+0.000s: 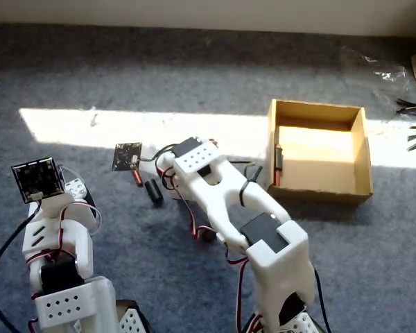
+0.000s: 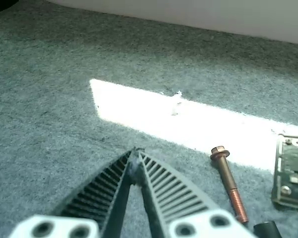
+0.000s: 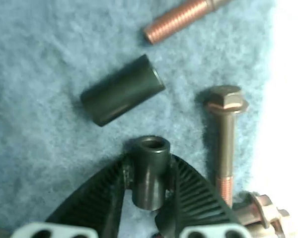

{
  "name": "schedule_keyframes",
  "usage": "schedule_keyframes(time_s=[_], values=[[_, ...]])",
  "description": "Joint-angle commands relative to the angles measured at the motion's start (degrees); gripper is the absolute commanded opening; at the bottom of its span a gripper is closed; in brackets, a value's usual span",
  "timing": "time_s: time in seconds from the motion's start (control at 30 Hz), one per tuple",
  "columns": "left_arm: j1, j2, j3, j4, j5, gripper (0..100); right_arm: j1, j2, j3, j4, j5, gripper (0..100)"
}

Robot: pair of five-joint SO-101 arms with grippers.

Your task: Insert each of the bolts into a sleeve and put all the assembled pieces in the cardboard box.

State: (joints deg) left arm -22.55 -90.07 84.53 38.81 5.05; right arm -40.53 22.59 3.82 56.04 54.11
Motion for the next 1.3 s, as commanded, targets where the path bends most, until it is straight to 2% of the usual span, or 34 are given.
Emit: schedule_keyframes(time_s=[0.0, 0.4, 0.57, 0.8, 1.17, 1.27], values=[[-0.48, -0.31, -0.48, -1.14, -0.18, 1, -0.22, -0.22, -1.98, 0.48, -0.44, 5.9], [-0.48, -0.31, -0.48, -1.14, -0.18, 1, -0.31, 4.09, -2.42, 1.45, -1.76, 5.9], [-0.48, -0.31, -0.48, -1.14, -0.18, 1, -0.22, 0.22, -2.59, 5.32, -5.45, 0.3], [-0.48, -0.31, -0.48, -1.14, -0.18, 1, 1.19, -7.25, -2.51, 6.37, -10.64, 0.5], [-0.48, -0.31, -0.40, -1.14, -0.18, 1, 3.82, -18.33, -2.51, 15.43, -10.99, 0.5], [-0.48, -0.31, -0.40, -1.14, -0.18, 1, 3.82, -22.81, -2.51, 16.92, -15.47, 0.5]])
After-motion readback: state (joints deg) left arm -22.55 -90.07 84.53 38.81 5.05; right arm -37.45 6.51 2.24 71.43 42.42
